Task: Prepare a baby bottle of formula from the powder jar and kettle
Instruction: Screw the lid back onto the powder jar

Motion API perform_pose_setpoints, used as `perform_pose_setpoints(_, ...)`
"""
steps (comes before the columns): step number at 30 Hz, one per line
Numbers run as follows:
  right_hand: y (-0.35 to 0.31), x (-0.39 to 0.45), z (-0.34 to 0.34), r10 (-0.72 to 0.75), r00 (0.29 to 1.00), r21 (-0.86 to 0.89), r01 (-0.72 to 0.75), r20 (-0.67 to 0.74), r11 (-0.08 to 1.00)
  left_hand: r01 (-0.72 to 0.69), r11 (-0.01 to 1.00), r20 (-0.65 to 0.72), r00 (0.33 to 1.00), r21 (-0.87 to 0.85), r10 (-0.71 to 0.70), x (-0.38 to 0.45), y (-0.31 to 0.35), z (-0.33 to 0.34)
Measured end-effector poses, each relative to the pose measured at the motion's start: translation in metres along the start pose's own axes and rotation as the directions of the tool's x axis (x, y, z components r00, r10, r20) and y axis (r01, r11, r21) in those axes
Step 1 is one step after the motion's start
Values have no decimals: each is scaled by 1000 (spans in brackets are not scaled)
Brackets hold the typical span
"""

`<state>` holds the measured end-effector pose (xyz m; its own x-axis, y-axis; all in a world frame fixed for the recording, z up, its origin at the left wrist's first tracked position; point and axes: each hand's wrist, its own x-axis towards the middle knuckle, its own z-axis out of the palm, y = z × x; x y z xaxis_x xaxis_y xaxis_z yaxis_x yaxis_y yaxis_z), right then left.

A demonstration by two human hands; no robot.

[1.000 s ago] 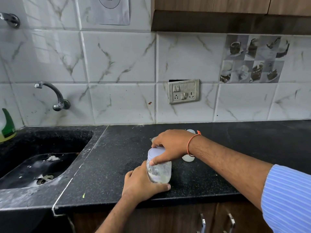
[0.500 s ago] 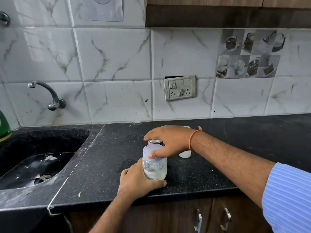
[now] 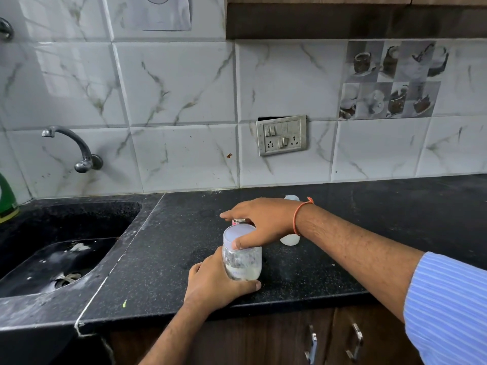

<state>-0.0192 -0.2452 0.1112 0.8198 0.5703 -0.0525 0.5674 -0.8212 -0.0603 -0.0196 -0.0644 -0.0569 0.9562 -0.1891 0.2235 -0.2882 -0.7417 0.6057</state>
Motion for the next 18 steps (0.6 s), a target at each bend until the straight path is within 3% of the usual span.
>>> perform_pose_setpoints(6, -3, 7, 13, 93, 994, -214, -102, -52, 972, -1, 1000, -2, 1000, 7, 1, -1, 1, 0)
perform_pose_setpoints(12, -2, 3, 3, 4, 999, 14, -3, -40, 1000, 3, 1000, -3, 1000, 1, -3, 2, -3, 2)
perform_pose_setpoints(18, -3, 8, 14, 100, 990, -169, -115, -95, 979, -8, 1000, 0, 1000, 2, 8, -1, 0, 0)
